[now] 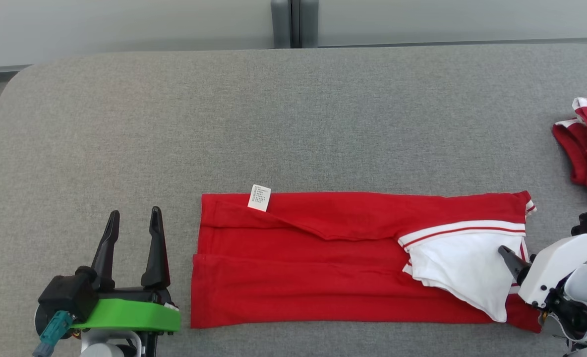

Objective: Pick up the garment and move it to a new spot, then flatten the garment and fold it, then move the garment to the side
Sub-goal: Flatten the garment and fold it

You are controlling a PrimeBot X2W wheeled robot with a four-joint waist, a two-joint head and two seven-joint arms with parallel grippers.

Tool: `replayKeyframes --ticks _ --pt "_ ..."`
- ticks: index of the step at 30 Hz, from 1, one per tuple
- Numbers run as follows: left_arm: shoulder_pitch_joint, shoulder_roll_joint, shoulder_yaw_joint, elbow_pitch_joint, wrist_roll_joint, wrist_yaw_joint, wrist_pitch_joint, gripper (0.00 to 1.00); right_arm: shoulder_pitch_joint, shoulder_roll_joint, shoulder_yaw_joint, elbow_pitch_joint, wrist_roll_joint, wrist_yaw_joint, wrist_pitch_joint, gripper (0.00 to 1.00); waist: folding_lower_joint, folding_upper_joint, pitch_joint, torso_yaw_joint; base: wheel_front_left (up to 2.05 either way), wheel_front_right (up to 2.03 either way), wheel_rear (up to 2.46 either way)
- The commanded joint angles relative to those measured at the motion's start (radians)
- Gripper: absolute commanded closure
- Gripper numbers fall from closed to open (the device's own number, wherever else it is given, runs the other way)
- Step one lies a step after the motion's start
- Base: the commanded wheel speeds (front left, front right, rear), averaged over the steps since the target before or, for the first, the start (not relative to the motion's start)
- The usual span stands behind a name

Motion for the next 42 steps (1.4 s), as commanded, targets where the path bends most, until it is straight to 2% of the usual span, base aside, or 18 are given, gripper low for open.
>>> replayKeyframes --ticks 1,9,10,11,12,17,24,36,40,42 --pt "0.008 0.000 0.002 0.001 0.001 -0.004 -0.002 0.00 -0.019 0.005 0.001 0.018 -0.012 0.000 0.007 0.00 0.0000 0.0000 0.003 0.003 0.00 0.00 0.00" --pt "-0.006 0.000 -0.007 0.013 0.001 -0.004 -0.002 0.00 -0.063 0.026 0.028 0.097 -0.028 0.000 0.034 0.00 0.0000 0.0000 0.019 0.010 0.00 0.00 0.00" --pt "-0.008 0.000 -0.009 0.013 0.000 -0.004 -0.002 0.00 -0.066 0.022 0.033 0.103 -0.029 0.000 0.034 0.13 0.0000 0.0000 0.022 0.011 0.00 0.00 0.00" --pt "-0.011 0.000 -0.011 0.013 -0.001 -0.004 -0.002 0.00 -0.070 0.016 0.040 0.109 -0.033 0.000 0.032 0.71 0.0000 0.0000 0.024 0.011 0.00 0.00 0.00" --pt "-0.014 0.000 -0.013 0.014 -0.002 -0.004 -0.002 0.00 -0.074 0.012 0.045 0.112 -0.034 0.000 0.026 1.00 0.0000 0.0000 0.027 0.012 0.00 0.00 0.00" --pt "-0.020 0.000 -0.011 0.016 -0.003 -0.004 -0.002 0.00 -0.073 -0.029 0.027 0.074 -0.045 -0.001 -0.015 1.00 0.0000 0.0000 0.029 0.009 0.00 0.00 0.00" --pt "-0.017 0.000 -0.006 0.003 0.007 -0.004 -0.002 0.00 -0.033 -0.069 -0.047 -0.082 -0.069 -0.001 -0.008 1.00 0.0000 0.0000 0.032 -0.016 0.00 0.00 0.00" --pt "-0.030 0.001 -0.030 -0.004 0.006 -0.004 -0.002 0.00 0.031 -0.080 -0.237 -0.331 -0.125 -0.001 0.115 1.00 0.0000 0.0000 0.040 -0.034 0.00 0.00 0.00" --pt "-0.033 0.001 -0.034 0.001 0.005 -0.004 -0.002 0.00 0.039 -0.070 -0.252 -0.371 -0.165 -0.001 0.125 1.00 0.0000 0.0000 0.036 -0.032 0.00 0.00 0.00" --pt "-0.033 0.001 -0.034 0.005 0.005 -0.004 -0.002 0.00 0.045 -0.061 -0.226 -0.382 -0.183 -0.001 0.129 1.00 0.0000 0.0000 0.028 -0.029 0.00 0.00 0.00"
